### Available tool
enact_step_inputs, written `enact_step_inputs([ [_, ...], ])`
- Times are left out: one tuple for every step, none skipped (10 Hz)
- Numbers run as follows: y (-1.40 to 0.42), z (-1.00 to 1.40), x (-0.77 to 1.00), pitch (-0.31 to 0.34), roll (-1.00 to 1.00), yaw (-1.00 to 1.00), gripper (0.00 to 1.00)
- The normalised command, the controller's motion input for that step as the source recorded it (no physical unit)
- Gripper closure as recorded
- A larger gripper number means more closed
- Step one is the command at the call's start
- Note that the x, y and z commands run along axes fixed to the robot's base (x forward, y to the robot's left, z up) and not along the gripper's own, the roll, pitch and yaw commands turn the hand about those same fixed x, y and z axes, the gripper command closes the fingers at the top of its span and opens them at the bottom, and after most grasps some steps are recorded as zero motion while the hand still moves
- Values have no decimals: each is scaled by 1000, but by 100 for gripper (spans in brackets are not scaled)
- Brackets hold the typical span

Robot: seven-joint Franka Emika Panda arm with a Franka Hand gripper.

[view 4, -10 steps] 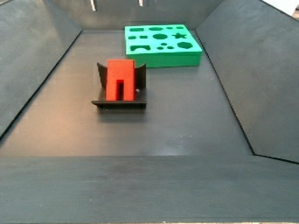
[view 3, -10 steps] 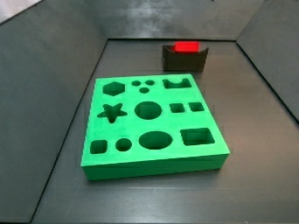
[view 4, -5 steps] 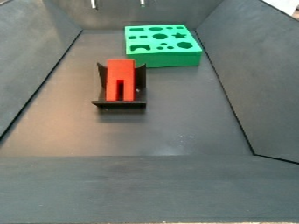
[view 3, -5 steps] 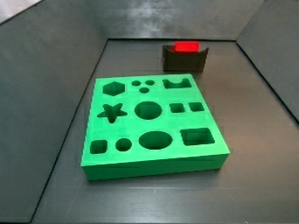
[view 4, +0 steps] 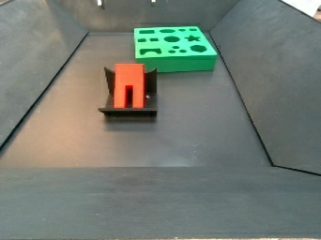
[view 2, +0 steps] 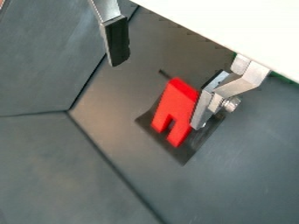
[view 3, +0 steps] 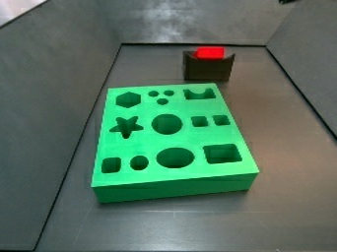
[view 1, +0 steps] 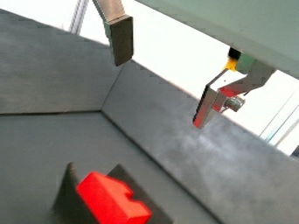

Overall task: Pick up the double-square object. Move up. Place the double-square object on the fixture. Regrasp the double-square object. Move to above the board. Insert the double-square object.
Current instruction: Regrasp the double-square object.

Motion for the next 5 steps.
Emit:
enact_step_inputs([
  [-46, -23, 125, 204, 866, 196, 0],
  [-51, -25, 140, 167, 625, 215, 0],
  [-53, -26, 153, 130, 389, 226, 0],
  [-37, -15, 153, 101, 266, 225, 0],
  [-34, -13, 145, 80, 216, 222, 0],
])
